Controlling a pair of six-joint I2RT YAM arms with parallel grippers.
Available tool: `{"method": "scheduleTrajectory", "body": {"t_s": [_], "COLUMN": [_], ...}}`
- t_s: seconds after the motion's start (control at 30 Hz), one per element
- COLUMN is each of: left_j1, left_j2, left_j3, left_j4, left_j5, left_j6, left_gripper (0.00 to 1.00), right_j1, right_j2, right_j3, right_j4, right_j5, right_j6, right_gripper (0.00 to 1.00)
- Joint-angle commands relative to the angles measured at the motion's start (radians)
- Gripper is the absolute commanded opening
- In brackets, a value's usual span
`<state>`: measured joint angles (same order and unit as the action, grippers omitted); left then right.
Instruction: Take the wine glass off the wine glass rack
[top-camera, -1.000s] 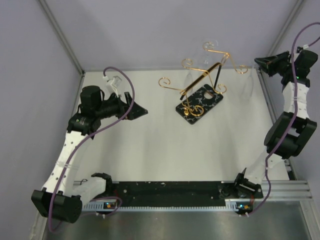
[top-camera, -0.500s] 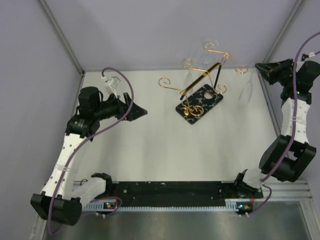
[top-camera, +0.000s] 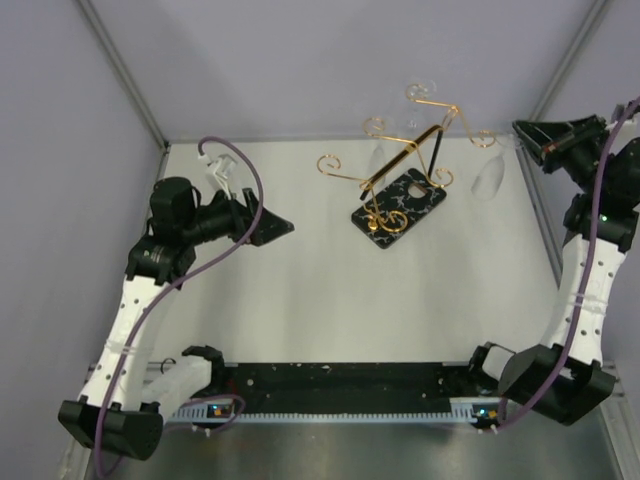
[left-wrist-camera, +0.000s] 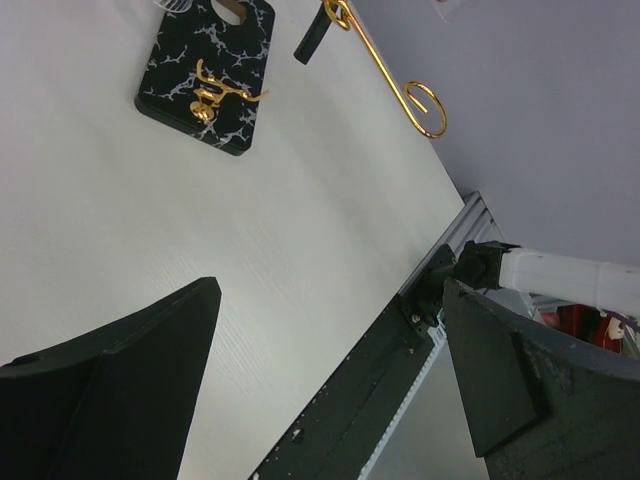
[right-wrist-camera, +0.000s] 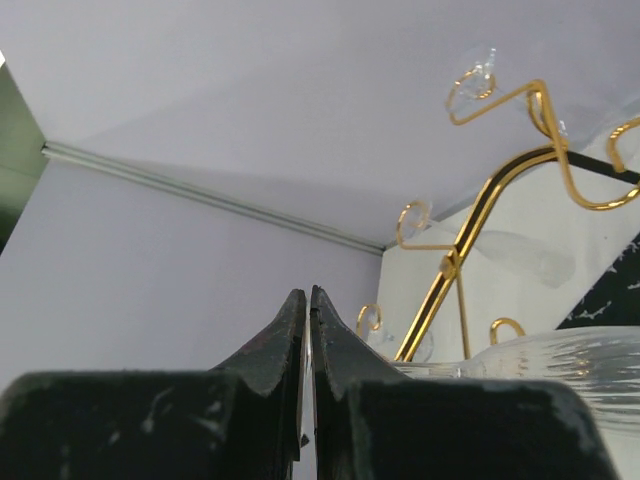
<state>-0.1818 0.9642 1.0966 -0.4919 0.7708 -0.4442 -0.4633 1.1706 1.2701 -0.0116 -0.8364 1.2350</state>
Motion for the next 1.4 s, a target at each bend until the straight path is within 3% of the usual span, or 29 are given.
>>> {"method": "scheduleTrajectory", "body": {"t_s": [0.0,0.17,0.37,0.67,0.97,1.37], "left_j1": [-0.002,-0.002,-0.002,-0.002,-0.007,-0.074], "left_j2": [-0.032,-0.036,-0.018,0.062,0.195,0.264], "left_j3": [0.008,0.008,-0.024,-0.064,-0.155,-0.145], "left_j4": [0.061,0.119,0.338,0.864,1.582,1.780], "left_j5": [0.045,0.079,0.169,0.245,0.187,0.124], "left_j6": [-0.034,-0.088,-0.260,-0.680,-1.247,-1.407], "left_gripper": [0.98,0.98,0.98,0.98,0.97,0.96], "right_j1": [0.006,0.078,0.216,0.429,0.574,0.850], "right_j2": [-0.071,-0.081,-0.042,0.004,0.035,0.055], "right_j3": [0.092,0.213,0.415,0.502,0.604,0.589], "right_j4": [0.056,0.070,0.013,0.146,0.217,0.232], "right_j5": [-0.050,-0.052,-0.010,-0.001,-0.007,0.066], "right_j6": [0.090,0.144,0.129,0.253,0.320,0.253], "right_gripper": [0.00,0.00,0.00,0.00,0.00,0.00]}}
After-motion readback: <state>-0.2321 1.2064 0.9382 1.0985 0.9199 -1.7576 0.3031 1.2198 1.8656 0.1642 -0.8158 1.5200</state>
